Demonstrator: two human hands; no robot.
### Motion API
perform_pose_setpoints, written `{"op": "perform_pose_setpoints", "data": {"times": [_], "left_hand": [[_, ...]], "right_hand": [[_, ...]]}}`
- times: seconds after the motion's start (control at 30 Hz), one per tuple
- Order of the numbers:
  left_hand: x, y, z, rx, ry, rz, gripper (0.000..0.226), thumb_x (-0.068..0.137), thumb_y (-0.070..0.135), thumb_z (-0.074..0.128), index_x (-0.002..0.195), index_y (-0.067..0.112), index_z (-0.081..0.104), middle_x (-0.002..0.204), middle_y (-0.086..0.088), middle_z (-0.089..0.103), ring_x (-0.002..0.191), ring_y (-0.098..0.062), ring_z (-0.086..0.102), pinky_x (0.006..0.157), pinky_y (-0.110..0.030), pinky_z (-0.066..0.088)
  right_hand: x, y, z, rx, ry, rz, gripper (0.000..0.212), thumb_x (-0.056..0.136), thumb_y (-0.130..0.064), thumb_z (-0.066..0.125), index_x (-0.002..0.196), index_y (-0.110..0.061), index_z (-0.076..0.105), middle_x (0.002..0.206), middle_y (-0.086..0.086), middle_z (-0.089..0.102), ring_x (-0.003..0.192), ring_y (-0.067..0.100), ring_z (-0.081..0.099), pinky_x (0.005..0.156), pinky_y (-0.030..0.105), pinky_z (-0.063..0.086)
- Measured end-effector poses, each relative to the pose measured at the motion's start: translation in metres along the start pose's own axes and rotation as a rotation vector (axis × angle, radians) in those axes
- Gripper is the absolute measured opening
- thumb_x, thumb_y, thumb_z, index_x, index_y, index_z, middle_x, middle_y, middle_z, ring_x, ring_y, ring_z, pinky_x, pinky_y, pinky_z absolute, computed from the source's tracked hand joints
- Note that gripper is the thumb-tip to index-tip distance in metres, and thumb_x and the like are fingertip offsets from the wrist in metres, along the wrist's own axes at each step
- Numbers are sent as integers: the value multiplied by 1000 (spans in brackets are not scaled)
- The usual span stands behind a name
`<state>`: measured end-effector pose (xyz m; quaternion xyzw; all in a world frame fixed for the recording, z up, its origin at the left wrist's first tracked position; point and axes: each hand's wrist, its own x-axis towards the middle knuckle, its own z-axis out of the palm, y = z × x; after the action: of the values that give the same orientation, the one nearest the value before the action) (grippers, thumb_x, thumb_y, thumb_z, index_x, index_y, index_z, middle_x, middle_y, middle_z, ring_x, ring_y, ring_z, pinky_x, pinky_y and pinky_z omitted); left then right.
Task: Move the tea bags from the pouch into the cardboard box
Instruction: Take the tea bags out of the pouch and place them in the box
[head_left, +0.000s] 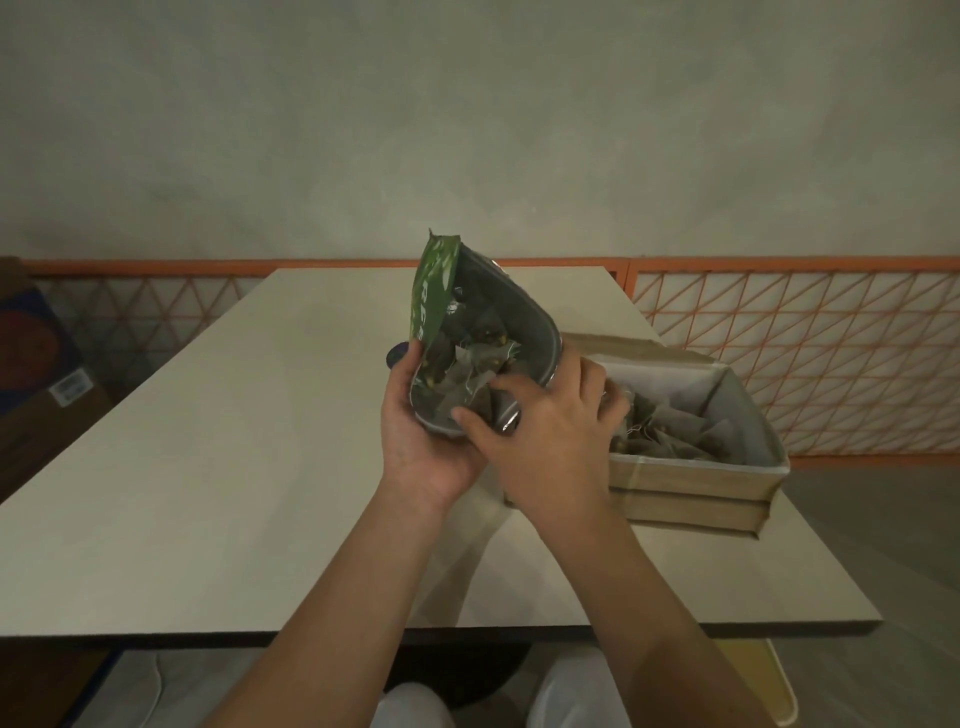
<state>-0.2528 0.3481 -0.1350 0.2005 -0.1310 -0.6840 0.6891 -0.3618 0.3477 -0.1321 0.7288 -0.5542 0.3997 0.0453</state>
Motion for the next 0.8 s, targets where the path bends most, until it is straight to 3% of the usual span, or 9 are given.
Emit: {"op": "perform_pose_setpoints", "data": {"times": [0.17,0.27,0.37,0.43,0.5,0.57,0.7,0.8], "left_hand": [[1,2,-2,22,-2,-1,57,94,56,51,129,14,69,134,-11,64,117,-27,62,107,-35,44],[1,2,2,28,-10,26,56,95,55,51,127,13,69,124,-13,70,99,-27,72,83,-33,60],[4,2,6,28,-17,44,58,94,53,51,135,15,66,134,-14,66,99,-29,71,76,-34,63],[6,3,7,11,-26,35,54,92,53,53,125,16,73,139,-14,64,101,-31,69,78,-35,61],[8,4,5,0,-39,26,51,86,52,57,116,16,77,140,-15,63,106,-32,66,77,-34,59],[8,5,5,-21,-58,7,52,85,51,58,120,16,75,146,-15,57,117,-35,60,78,-35,60],[8,4,6,-30,-81,5,51,90,51,55,118,14,76,146,-16,57,116,-36,62,82,-37,60],[8,4,7,-39,-78,10,52,92,51,54,125,15,72,150,-15,53,125,-36,57,85,-38,59]], "right_hand": [[4,2,-2,121,22,5,21,73,-55,72,88,-40,74,125,3,55,119,29,43,101,52,29],[10,6,-15,304,72,38,18,77,-47,74,91,-36,72,130,0,53,121,24,42,95,40,28],[20,12,-30,534,160,34,18,81,-39,72,94,-26,72,123,0,55,115,13,45,92,28,33],[27,19,-41,674,191,37,15,85,-31,71,96,-21,71,113,0,59,108,7,52,91,21,42],[31,24,-52,799,182,94,9,89,-28,68,96,-23,66,104,-3,64,99,7,60,84,24,50],[31,30,-60,925,192,158,5,92,-26,66,94,-25,62,98,-2,69,92,15,66,76,30,54],[32,48,-67,999,164,243,9,90,-20,68,91,-18,59,94,7,70,81,30,67,70,39,57],[36,64,-64,964,85,313,13,89,-13,68,95,-9,58,96,10,70,77,21,72,72,35,59]]}}
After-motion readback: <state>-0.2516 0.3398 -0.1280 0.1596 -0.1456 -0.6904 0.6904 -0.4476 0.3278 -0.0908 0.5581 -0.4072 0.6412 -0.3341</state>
